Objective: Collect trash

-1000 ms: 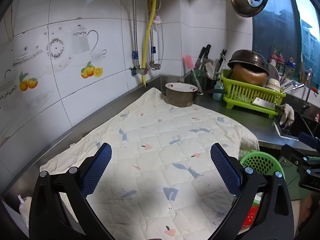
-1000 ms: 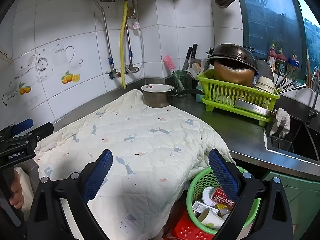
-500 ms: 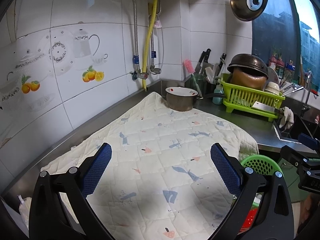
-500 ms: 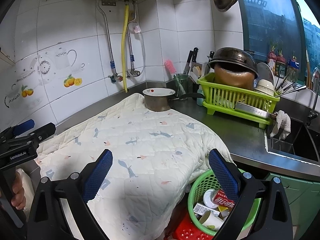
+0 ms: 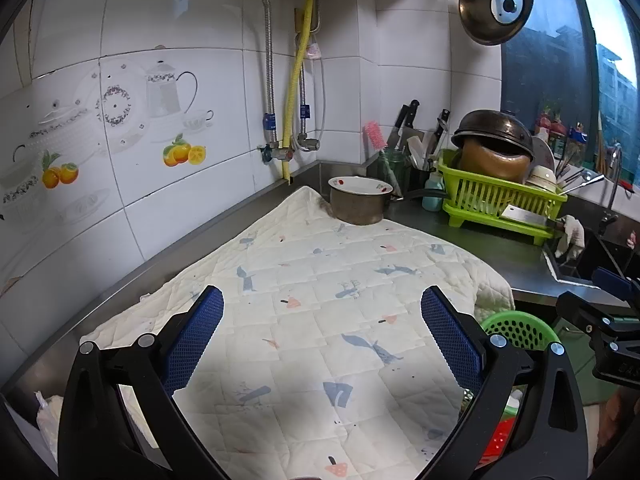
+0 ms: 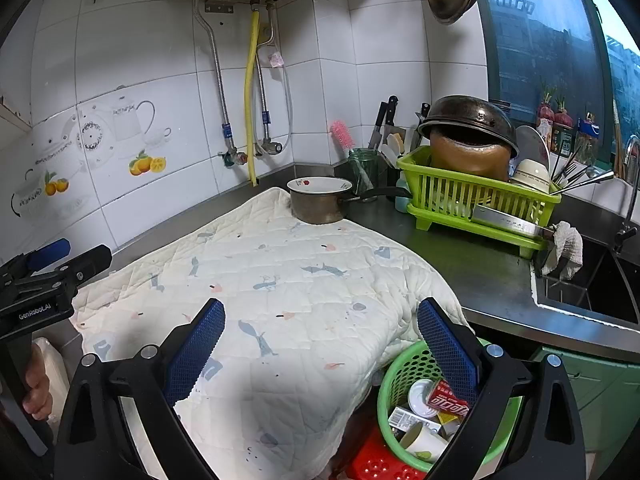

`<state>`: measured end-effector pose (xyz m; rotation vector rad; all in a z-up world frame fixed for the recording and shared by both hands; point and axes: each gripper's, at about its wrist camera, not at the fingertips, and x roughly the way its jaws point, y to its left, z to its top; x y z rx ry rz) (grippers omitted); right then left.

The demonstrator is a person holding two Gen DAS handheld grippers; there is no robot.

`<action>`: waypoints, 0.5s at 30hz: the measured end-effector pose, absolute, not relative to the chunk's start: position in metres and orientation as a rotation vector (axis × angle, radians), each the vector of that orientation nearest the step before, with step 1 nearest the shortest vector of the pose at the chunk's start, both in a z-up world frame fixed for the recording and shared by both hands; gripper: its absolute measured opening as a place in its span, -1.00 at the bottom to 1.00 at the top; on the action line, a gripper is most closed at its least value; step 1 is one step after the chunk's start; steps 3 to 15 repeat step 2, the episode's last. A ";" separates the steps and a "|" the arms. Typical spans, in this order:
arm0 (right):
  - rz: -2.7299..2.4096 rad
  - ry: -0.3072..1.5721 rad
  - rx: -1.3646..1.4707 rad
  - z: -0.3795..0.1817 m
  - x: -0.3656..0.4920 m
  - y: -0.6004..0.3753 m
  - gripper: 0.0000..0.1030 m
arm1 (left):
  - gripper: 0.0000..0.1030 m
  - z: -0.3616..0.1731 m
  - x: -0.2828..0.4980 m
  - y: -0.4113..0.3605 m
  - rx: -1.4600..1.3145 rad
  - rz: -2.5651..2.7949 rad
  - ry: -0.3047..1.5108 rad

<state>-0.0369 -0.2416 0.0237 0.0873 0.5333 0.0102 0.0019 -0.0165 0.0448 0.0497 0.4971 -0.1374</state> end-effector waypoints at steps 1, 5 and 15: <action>0.011 0.534 0.087 0.024 -0.037 -0.242 0.82 | 0.90 0.045 0.003 -0.017 0.050 -0.140 0.498; 0.010 0.534 0.086 0.024 -0.037 -0.242 0.82 | 0.90 0.045 0.004 -0.017 0.050 -0.141 0.499; 0.010 0.534 0.086 0.024 -0.037 -0.242 0.82 | 0.90 0.045 0.004 -0.017 0.050 -0.141 0.499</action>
